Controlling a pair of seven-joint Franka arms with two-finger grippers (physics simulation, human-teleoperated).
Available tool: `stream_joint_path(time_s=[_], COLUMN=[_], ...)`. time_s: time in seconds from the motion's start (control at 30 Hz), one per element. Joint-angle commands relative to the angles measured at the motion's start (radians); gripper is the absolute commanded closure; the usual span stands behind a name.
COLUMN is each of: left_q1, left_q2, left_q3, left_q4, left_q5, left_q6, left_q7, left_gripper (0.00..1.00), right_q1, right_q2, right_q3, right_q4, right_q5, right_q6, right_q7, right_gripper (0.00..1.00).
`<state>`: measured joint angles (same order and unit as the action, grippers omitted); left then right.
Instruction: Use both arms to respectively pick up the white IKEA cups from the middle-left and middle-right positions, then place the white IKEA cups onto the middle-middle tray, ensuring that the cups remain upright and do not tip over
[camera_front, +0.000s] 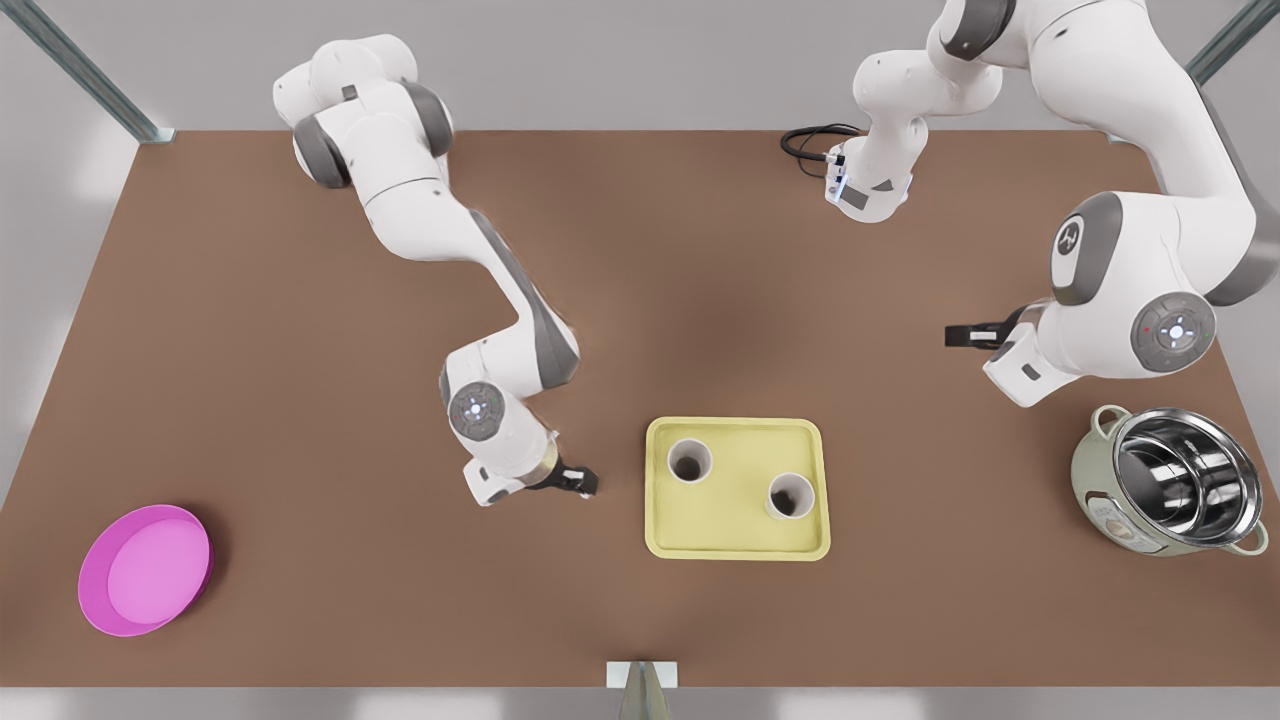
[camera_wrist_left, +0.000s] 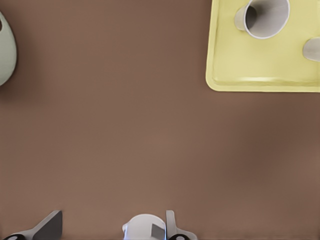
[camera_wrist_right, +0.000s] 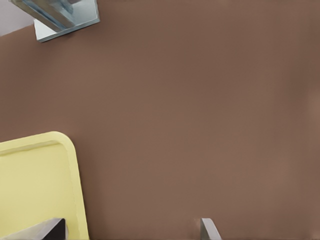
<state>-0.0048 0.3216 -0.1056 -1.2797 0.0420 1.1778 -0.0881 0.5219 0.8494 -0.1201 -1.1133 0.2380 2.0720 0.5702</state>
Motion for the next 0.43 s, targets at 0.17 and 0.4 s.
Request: stream_joint_path(time_s=[0.17,0.4], left_q1=[0.0,0.002], left_q2=[-0.001,0.005], left_q3=[0.0,0.0], left_q4=[0.0,0.0], left_q5=[-0.002,-0.001], left_q6=[-0.01,-0.009], left_q7=[0.105,0.105], left_gripper=[0.0,0.0], right_q1=[-0.195,-0.373], right_q2=[-0.397,-0.744], right_q3=[0.002,0.046], right_q4=[-0.131,-0.347], right_q5=[-0.217,-0.21], right_q6=[-0.585,-0.688], right_q7=[-0.518,-0.516], right_gripper=[0.0,0.0])
